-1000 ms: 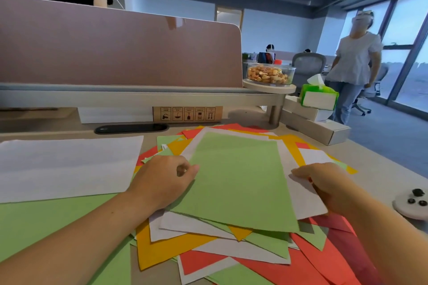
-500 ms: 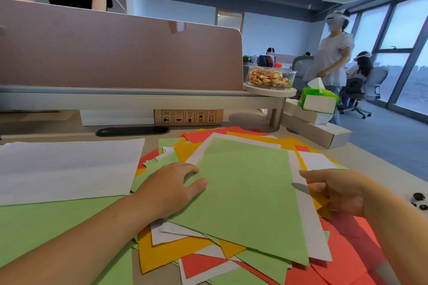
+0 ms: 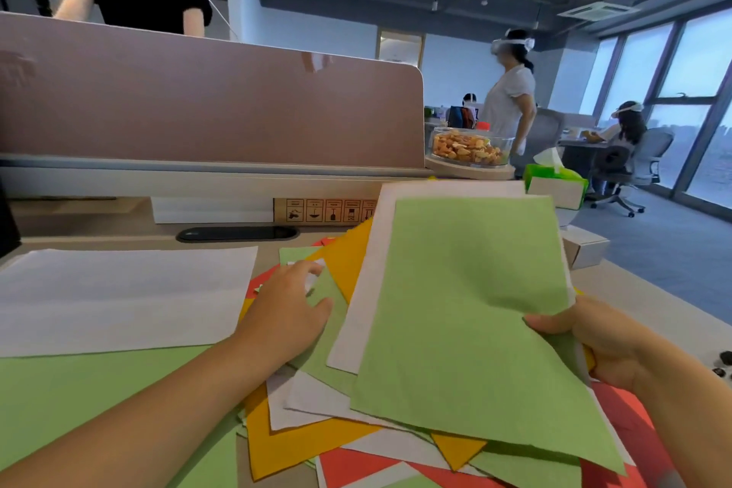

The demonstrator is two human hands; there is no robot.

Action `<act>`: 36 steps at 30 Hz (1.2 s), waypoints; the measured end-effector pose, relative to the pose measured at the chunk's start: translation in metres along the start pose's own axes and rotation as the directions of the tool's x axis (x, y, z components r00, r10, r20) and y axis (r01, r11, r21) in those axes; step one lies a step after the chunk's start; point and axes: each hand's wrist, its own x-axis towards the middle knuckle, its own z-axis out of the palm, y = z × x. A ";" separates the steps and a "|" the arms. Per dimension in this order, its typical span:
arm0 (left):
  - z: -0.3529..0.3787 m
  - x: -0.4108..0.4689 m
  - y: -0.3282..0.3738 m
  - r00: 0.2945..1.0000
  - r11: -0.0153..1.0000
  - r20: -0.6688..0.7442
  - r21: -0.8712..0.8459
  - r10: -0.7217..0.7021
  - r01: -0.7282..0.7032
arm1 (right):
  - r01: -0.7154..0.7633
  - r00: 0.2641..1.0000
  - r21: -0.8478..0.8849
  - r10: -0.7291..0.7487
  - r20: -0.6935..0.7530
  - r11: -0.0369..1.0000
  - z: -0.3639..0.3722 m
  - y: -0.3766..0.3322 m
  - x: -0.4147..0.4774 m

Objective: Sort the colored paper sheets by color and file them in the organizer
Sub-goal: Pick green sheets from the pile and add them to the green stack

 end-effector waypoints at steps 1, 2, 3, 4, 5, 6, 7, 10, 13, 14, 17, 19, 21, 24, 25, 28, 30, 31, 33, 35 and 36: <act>-0.003 0.002 0.000 0.999 0.998 -0.023 -0.043 -0.040 0.039 | 0.024 0.999 0.054 -0.026 0.020 0.998 -0.001 0.000 0.000; -0.004 0.004 -0.001 0.996 0.991 -0.045 -0.113 -0.082 0.077 | 0.046 0.998 0.114 -0.049 0.031 0.992 -0.001 -0.001 0.000; -0.007 0.006 -0.001 0.990 0.975 -0.075 -0.195 -0.123 0.107 | 0.062 0.997 0.173 -0.069 0.037 0.983 -0.001 -0.001 -0.001; -0.008 0.008 -0.002 0.981 0.948 -0.092 -0.285 -0.172 0.140 | 0.069 0.996 0.225 -0.079 0.035 0.972 0.000 -0.001 0.000; -0.010 0.009 -0.001 0.973 0.909 -0.082 -0.382 -0.216 0.169 | 0.075 0.996 0.255 -0.084 0.026 0.964 0.000 -0.001 0.001; -0.010 0.009 0.000 0.968 0.842 -0.031 -0.501 -0.251 0.202 | 0.078 0.996 0.260 -0.086 0.019 0.962 0.002 -0.001 0.001; -0.010 0.009 0.004 0.960 0.734 0.064 -0.631 -0.274 0.252 | 0.077 0.996 0.249 -0.085 0.021 0.965 0.004 -0.001 0.000; -0.010 0.001 0.016 0.905 0.427 0.364 -0.798 -0.220 0.425 | 0.045 0.995 0.170 -0.059 0.079 0.984 0.012 0.000 -0.002; -0.002 -0.001 0.012 0.908 0.598 0.349 -0.686 -0.231 0.416 | 0.014 0.990 0.046 -0.020 0.142 0.999 0.019 0.001 -0.005; -0.001 0.000 0.009 0.907 0.655 0.334 -0.630 -0.257 0.417 | 0.002 0.990 -0.001 -0.002 0.140 1.000 0.021 0.001 -0.005; -0.003 0.006 0.000 0.880 0.711 0.336 -0.523 -0.335 0.470 | -0.043 0.997 -0.081 0.048 0.053 0.996 0.019 0.003 -0.001; -0.006 0.009 -0.002 0.849 0.718 0.368 -0.462 -0.380 0.522 | -0.085 0.996 -0.067 0.085 0.002 0.994 0.017 0.006 0.003; -0.009 0.013 -0.004 0.815 0.719 0.438 -0.416 -0.378 0.557 | -0.106 0.994 -0.038 0.105 -0.038 0.994 0.013 0.008 0.008; -0.015 0.014 -0.007 0.757 0.725 0.539 -0.342 -0.370 0.598 | -0.121 0.986 -0.054 0.114 -0.118 0.991 0.009 0.011 0.012; -0.017 0.014 -0.007 0.741 0.725 0.563 -0.326 -0.366 0.607 | -0.108 0.982 -0.063 0.097 -0.159 0.992 0.007 0.011 0.013; -0.019 0.014 -0.006 0.756 0.677 0.534 -0.397 -0.378 0.619 | -0.081 0.964 -0.102 0.052 -0.263 0.991 0.001 0.009 0.016; -0.017 0.013 -0.004 0.783 0.606 0.501 -0.509 -0.368 0.611 | -0.087 0.956 -0.098 0.056 -0.289 0.991 -0.004 0.008 0.016; -0.016 0.014 -0.004 0.789 0.559 0.497 -0.562 -0.362 0.610 | -0.092 0.956 -0.101 0.060 -0.287 0.991 -0.006 0.008 0.017; -0.014 0.015 -0.003 0.783 0.492 0.518 -0.611 -0.344 0.620 | -0.103 0.962 -0.121 0.068 -0.264 0.987 -0.005 0.008 0.016; -0.012 0.016 -0.003 0.781 0.517 0.539 -0.592 -0.317 0.618 | -0.096 0.976 -0.160 0.062 -0.210 0.982 0.001 0.008 0.013; -0.011 0.015 -0.003 0.789 0.559 0.537 -0.571 -0.300 0.601 | -0.086 0.982 -0.179 0.053 -0.179 0.980 0.004 0.008 0.012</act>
